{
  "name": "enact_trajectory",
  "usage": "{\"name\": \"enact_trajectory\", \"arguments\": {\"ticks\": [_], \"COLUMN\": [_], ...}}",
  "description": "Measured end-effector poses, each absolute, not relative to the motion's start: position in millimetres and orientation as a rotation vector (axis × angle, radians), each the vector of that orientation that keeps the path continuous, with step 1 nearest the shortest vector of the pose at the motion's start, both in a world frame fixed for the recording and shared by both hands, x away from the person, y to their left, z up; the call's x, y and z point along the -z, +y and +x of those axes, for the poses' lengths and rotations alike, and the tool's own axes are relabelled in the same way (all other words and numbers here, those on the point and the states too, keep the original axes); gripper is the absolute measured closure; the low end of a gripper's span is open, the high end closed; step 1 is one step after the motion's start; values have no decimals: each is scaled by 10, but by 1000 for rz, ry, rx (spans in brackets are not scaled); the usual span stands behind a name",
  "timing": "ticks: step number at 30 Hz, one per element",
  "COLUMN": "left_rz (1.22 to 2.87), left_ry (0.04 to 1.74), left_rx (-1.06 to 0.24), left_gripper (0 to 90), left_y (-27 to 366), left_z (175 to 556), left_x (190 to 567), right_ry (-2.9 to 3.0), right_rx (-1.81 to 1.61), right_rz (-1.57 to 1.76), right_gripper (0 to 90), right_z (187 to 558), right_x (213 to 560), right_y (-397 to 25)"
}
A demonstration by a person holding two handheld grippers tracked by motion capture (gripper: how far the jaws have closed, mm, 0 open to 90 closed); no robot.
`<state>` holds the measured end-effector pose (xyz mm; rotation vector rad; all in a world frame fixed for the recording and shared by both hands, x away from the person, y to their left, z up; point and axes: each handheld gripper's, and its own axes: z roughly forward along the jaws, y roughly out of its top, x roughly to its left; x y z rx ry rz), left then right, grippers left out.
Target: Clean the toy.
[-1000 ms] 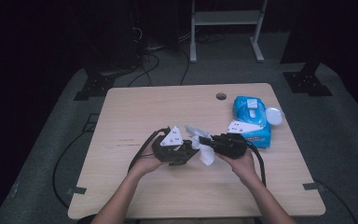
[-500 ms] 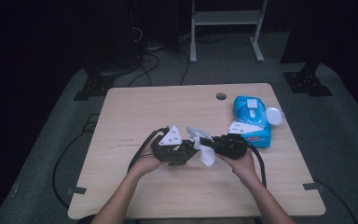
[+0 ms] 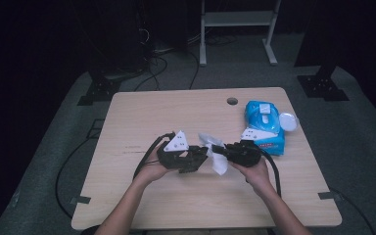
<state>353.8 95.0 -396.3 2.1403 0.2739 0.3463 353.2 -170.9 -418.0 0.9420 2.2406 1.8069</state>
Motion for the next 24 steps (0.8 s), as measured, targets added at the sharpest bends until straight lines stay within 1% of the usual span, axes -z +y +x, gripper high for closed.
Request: {"name": "enact_trajectory", "arguments": {"ticks": [4, 11, 16, 21, 24], "left_rz": [2166, 2165, 2178, 2182, 2182], "left_ry": [250, 239, 224, 226, 232], "left_rx": [-357, -355, -366, -381, -380], "left_gripper": [647, 647, 647, 648, 647], "left_y": [892, 843, 796, 817, 832], "left_z": [3523, 3509, 3489, 3489, 3499], "left_x": [3969, 3977, 3979, 3980, 3983], "right_ry": [2230, 2247, 2276, 2259, 2249], "right_rx": [-1846, -1862, -1870, -1839, -1816], "right_rz": [920, 815, 767, 788, 844], "right_gripper": [818, 818, 818, 818, 818], "right_z": [3512, 3415, 3375, 3399, 3454], "right_x": [4114, 3969, 3938, 3960, 4039], "right_y": [-1695, -1519, -1427, -1494, -1588]}}
